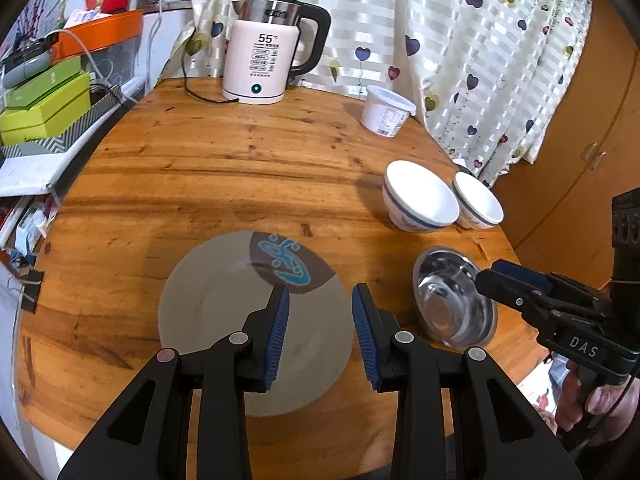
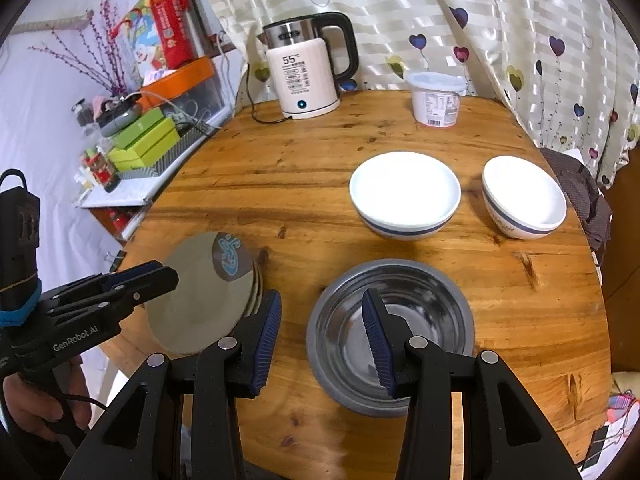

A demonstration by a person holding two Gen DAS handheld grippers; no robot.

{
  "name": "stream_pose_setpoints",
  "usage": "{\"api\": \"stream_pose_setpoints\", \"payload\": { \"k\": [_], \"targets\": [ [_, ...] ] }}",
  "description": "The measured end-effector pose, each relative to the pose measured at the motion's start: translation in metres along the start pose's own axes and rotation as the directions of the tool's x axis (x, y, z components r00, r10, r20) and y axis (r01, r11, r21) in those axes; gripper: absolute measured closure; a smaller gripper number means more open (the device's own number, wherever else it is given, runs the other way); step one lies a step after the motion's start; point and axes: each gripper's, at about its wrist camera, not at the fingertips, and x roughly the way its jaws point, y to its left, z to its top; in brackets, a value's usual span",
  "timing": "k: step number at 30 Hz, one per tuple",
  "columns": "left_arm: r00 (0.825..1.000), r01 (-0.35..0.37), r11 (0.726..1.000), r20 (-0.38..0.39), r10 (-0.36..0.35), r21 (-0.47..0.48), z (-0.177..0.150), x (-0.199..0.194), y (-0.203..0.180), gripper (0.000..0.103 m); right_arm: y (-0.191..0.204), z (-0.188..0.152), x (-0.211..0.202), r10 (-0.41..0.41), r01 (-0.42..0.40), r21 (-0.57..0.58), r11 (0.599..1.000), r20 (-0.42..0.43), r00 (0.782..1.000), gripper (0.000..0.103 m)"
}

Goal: Organize plates and bowls
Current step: 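Move both tools past the steel bowl toward the nearer white bowl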

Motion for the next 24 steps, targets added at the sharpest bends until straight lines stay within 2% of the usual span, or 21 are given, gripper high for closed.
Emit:
{"api": "stream_pose_setpoints", "payload": {
  "k": [24],
  "targets": [
    [0.996, 0.068, 0.997, -0.067, -0.066, 0.041, 0.047, 0.046, -0.039, 0.069, -0.062, 0.021, 0.009, -0.008, 0.008, 0.150, 0.989, 0.001, 1.000, 0.061]
  ]
}}
